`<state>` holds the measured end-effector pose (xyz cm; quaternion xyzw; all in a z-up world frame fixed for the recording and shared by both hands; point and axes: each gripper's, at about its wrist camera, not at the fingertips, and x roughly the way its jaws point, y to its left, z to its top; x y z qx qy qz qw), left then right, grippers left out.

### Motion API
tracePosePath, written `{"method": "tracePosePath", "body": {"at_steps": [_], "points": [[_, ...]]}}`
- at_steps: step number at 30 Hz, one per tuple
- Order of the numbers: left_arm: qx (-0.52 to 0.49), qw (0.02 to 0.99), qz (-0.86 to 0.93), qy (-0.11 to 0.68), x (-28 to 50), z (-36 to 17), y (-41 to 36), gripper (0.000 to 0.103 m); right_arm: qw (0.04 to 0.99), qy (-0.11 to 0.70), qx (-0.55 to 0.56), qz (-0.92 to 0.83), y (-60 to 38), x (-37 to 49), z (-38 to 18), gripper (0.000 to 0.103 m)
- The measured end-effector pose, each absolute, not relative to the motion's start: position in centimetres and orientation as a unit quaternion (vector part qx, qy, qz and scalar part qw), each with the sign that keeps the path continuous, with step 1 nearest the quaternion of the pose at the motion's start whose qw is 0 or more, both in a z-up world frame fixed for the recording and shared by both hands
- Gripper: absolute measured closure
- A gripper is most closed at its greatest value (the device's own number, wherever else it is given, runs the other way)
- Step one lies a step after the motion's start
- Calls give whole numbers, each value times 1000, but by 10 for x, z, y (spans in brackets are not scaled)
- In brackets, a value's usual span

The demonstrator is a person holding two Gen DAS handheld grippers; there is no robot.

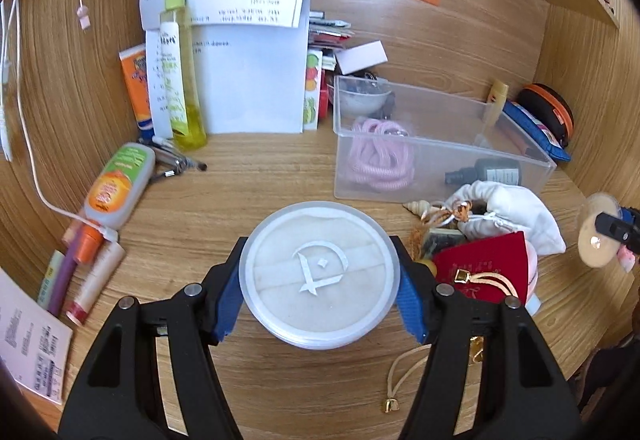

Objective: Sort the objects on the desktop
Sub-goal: 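Carry the jar and white container into the clear bin and release both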

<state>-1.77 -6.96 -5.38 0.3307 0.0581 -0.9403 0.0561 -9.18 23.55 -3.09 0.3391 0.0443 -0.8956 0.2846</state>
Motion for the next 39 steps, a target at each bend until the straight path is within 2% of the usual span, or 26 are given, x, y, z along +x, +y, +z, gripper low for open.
{"method": "tracePosePath", "body": {"at_steps": [16, 39], "points": [[333, 13, -942, 34, -44, -23, -71, 38, 294, 49, 299, -907, 235, -125, 13, 39], [322, -59, -944, 46, -118, 17, -72, 38, 333, 57, 289, -896, 198, -180, 35, 39]]}}
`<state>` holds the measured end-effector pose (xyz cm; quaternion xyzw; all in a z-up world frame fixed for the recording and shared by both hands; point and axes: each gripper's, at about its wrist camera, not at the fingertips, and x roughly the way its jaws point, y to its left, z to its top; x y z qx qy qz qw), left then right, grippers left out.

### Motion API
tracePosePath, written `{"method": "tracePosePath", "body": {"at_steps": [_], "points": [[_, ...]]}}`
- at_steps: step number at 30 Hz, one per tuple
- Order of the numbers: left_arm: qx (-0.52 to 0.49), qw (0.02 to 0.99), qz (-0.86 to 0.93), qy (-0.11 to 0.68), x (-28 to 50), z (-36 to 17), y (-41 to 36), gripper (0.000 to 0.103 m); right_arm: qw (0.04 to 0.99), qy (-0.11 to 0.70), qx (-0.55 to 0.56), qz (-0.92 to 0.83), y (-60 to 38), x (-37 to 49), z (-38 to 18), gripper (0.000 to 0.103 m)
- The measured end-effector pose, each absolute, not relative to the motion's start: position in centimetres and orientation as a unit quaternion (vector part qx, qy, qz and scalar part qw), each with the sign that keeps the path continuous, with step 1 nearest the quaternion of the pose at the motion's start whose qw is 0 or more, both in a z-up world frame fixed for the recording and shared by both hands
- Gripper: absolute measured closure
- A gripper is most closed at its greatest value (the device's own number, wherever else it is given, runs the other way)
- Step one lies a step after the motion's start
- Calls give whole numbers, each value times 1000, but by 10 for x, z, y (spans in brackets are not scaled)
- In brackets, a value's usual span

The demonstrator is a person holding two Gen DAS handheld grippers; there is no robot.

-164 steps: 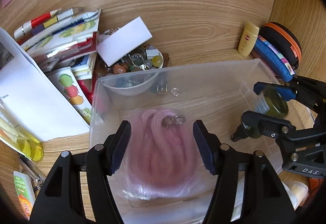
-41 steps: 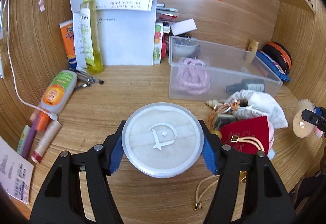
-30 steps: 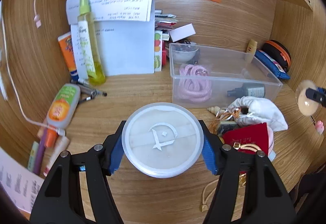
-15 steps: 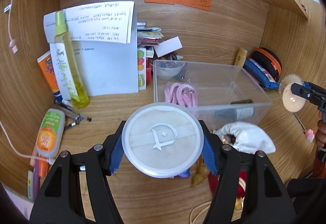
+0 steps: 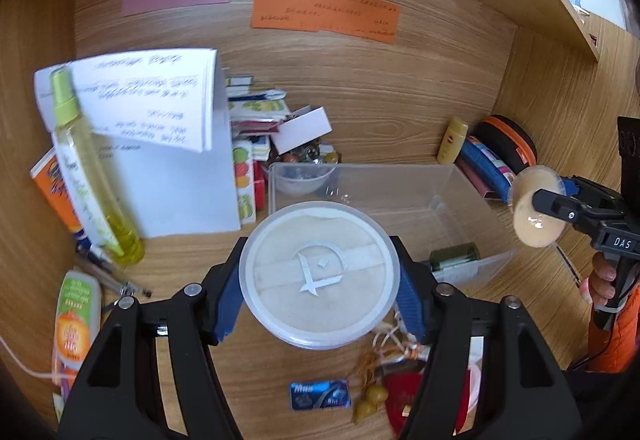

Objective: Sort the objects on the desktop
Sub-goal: 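Carry the jar and white container into the clear bin and release both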

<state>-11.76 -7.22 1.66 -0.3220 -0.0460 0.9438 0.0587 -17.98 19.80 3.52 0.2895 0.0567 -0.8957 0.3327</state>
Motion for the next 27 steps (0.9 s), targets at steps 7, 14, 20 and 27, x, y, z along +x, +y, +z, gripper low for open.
{"method": "tracePosePath", "body": {"at_steps": [7, 14, 20, 27], "points": [[-329, 78, 940, -45, -143, 16, -65, 38, 340, 64, 299, -889, 184, -198, 32, 39], [-346, 99, 932, -40, -170, 6, -55, 38, 342, 69, 318, -881, 172, -219, 23, 39], [-364, 107, 924, -40, -192, -5, -51, 38, 342, 84, 339, -872, 159, -236, 13, 39], [-391, 104, 914, -25, -216, -22, -46, 38, 341, 104, 365, -860, 142, -254, -4, 39]]}}
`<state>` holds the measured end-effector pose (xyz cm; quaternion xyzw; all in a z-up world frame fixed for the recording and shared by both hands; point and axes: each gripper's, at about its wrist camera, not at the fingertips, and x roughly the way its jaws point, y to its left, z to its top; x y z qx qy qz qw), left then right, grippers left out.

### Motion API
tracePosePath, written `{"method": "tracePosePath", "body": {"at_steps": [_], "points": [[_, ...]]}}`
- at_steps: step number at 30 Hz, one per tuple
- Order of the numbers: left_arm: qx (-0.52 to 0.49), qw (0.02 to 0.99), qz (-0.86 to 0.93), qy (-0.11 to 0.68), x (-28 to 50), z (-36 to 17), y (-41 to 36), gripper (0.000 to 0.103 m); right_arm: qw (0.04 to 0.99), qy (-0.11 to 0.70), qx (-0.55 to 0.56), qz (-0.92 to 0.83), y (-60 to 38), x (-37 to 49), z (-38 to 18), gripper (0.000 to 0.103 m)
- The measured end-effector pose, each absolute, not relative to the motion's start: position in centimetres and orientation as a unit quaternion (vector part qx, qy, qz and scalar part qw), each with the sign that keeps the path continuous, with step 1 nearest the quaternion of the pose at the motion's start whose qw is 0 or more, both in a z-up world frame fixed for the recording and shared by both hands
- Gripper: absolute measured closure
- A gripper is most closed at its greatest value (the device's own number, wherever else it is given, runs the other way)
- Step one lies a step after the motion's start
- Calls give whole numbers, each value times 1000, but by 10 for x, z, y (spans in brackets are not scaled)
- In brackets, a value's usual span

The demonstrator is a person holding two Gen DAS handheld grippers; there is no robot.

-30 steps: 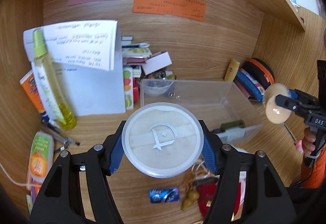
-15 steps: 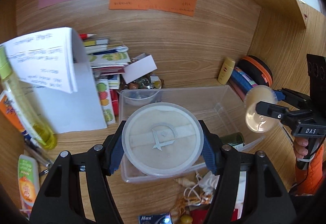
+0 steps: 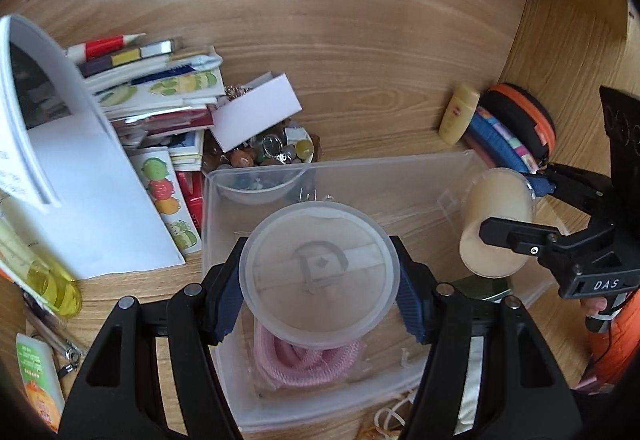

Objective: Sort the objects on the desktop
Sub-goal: 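Carry the jar and white container into the clear bin and release both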

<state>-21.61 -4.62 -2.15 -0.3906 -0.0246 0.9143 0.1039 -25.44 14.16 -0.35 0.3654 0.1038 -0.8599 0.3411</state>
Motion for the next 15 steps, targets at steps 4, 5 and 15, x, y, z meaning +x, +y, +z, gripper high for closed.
{"method": "tracePosePath", "body": {"at_steps": [4, 5, 15], "points": [[-400, 106, 910, -8, -223, -28, -39, 38, 342, 116, 380, -851, 131, -260, -13, 39], [-402, 107, 909, -5, -224, -29, -38, 38, 344, 118, 384, -849, 128, -260, -15, 39], [-429, 109, 896, 32, -235, -45, -30, 38, 344, 149, 401, -836, 110, -260, -25, 39]]}}
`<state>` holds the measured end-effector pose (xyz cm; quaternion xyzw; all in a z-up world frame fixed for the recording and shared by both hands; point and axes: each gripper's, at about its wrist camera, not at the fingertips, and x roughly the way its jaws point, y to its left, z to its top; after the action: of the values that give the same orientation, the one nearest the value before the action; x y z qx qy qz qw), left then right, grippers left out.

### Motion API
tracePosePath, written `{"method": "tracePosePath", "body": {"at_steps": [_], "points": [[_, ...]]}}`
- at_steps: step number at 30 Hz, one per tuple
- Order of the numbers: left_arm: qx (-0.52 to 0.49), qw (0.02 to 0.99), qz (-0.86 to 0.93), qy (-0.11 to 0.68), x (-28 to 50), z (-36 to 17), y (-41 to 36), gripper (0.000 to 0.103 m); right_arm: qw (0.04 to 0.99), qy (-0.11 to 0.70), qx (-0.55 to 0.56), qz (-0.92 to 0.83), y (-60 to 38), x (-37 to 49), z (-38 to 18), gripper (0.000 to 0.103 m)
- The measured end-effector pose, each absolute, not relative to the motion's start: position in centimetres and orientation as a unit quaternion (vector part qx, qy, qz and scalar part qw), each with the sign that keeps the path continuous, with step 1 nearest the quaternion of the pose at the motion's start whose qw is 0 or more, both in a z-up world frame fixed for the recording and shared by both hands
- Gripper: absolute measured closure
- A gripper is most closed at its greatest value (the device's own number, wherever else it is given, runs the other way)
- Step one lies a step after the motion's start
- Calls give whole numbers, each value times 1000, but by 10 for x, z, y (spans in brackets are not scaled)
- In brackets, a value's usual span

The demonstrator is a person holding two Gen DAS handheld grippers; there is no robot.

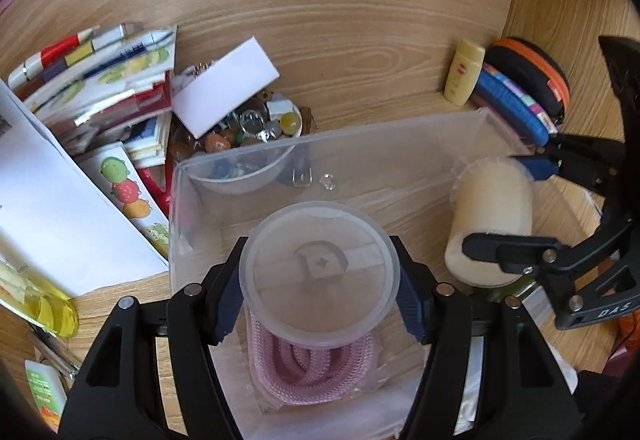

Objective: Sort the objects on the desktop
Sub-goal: 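Carry the jar and white container into the clear bin and release both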

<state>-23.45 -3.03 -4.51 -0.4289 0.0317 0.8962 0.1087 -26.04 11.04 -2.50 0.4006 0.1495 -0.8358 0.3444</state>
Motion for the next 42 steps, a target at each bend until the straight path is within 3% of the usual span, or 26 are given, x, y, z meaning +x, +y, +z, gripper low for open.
{"method": "tracePosePath", "body": {"at_steps": [17, 23, 30, 42], "points": [[-435, 99, 892, 74, -237, -52, -19, 37, 302, 179, 418, -838, 106, -266, -32, 39], [-428, 95, 895, 79, -233, -46, -17, 28, 302, 213, 394, -842, 101, -253, -28, 38], [-406, 85, 906, 86, -219, -29, -18, 12, 296, 210, 372, -854, 103, -245, -14, 28], [-364, 60, 925, 86, -190, -1, -22, 9, 267, 178, 328, -888, 135, -226, 14, 17]]}}
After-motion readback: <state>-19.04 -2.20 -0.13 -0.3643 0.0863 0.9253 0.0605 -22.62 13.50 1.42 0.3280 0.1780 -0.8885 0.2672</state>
